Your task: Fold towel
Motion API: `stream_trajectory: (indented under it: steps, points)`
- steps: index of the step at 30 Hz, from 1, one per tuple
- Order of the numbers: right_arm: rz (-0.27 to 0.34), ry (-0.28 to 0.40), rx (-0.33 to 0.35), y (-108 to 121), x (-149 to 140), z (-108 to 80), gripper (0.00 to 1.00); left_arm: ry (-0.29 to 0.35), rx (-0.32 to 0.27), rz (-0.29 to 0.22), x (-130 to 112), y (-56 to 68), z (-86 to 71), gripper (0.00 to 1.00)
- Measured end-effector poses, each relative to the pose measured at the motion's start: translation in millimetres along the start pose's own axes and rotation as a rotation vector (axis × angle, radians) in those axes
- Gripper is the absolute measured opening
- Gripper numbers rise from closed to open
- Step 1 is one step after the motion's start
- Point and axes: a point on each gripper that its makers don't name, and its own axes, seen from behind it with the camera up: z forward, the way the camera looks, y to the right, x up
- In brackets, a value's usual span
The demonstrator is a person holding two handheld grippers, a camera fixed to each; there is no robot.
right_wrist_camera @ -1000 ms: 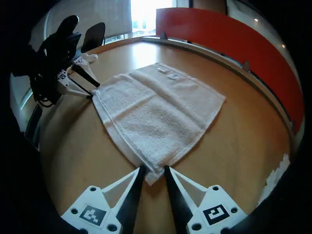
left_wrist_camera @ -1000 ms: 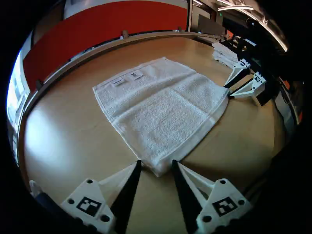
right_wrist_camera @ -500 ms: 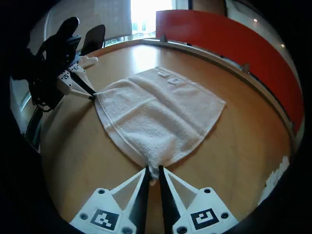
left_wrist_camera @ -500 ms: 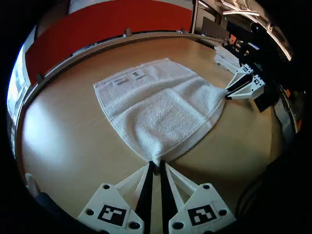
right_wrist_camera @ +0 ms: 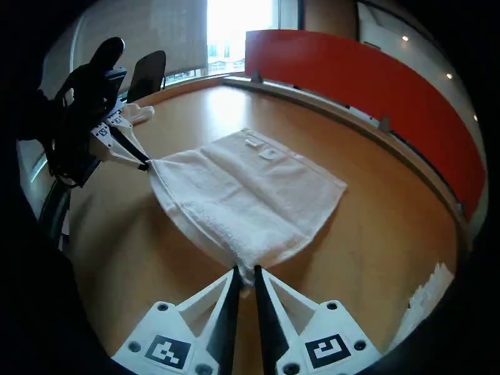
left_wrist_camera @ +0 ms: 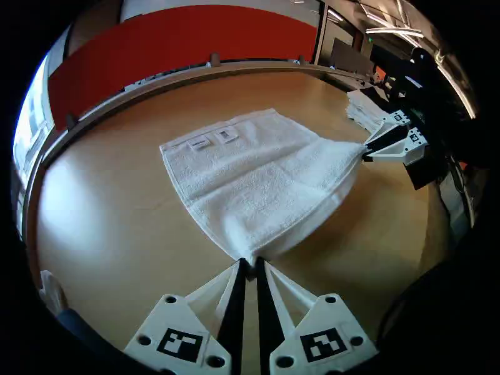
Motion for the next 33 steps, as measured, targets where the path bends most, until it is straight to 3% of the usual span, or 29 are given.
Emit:
stream_trajectory:
  steps: [14,33]
  points:
    - [-0.021,0.041,-0.022,3.8,31.3,-35.5,0.17,0.040,0.003,-0.013,33.5,6.5,-37.8,0.12]
    - [-0.047,0.063,-0.018,-1.0,61.5,-66.1,0.17,0.055,-0.004,-0.051,49.6,16.4,-74.4,0.12]
